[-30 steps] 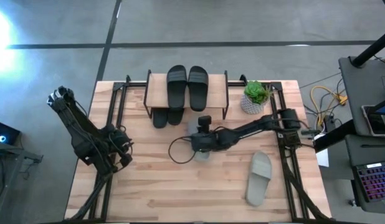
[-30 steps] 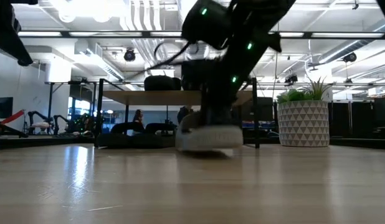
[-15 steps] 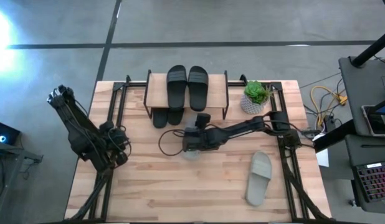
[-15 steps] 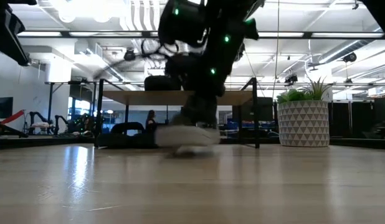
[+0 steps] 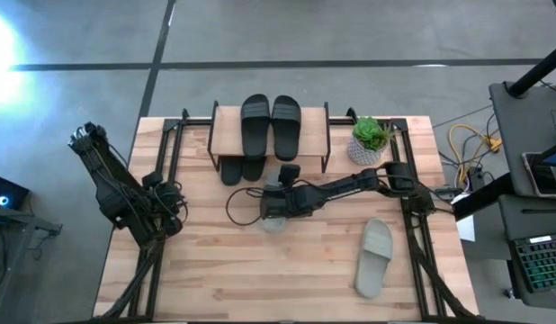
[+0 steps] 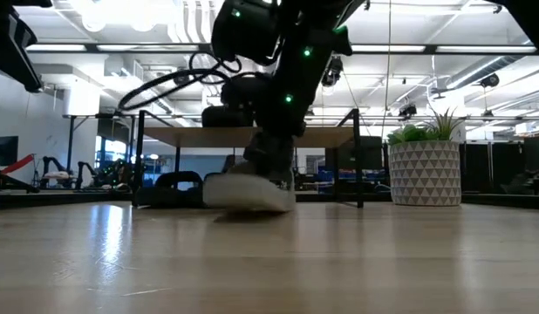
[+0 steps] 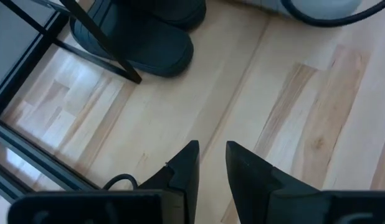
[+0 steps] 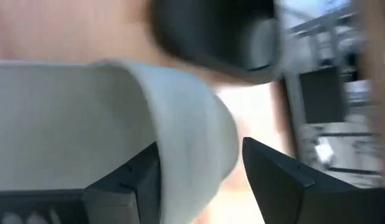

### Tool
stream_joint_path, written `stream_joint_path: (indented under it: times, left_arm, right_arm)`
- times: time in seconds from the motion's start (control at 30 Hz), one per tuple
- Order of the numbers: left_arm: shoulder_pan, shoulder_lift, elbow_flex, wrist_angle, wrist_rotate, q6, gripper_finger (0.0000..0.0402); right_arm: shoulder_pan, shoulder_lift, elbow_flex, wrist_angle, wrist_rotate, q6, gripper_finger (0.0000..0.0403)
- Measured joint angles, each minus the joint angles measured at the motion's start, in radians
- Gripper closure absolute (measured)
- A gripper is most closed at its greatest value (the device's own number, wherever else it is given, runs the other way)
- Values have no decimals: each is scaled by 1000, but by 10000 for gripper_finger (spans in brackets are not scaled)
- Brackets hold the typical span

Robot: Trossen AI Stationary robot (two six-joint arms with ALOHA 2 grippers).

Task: Pick and place slides into the shelf
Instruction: Put the gray slide under the shelf

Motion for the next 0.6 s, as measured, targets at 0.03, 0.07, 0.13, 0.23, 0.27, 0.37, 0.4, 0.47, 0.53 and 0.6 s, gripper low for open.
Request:
stream_joint_path:
  times: [0.03,0.07,0.13,0.23,0.27,0.37,0.4,0.47,0.53,0.6]
  left_arm:
    - [0,3,0,1,0,0,337]
    - [0,5,0,2,0,0,337]
    - [0,7,0,5,0,-1,337]
    - [0,14,0,13,1,-1,337]
    - [0,18,0,12,1,-1,337]
    - [0,26,0,12,2,-1,337]
    - [0,28,0,12,2,-1,337]
    - [0,33,0,12,2,-1,337]
    - [0,38,0,12,3,-1,337]
    - [0,39,0,12,3,-1,337]
  right_arm:
    - [0,1,0,-2,-44,1,207]
    - [0,1,0,1,-76,-13,207]
    - [2,0,1,3,-79,-38,207]
    - [3,-3,3,-2,-68,1,207]
    - [1,-4,7,-8,-87,15,207]
    - [0,-6,42,-98,-113,52,207]
    - [1,-6,56,-137,-118,64,207]
    - [10,-6,90,-209,-131,92,207]
    - [25,-7,132,-268,-140,108,207]
    - [47,-10,168,-300,-140,113,207]
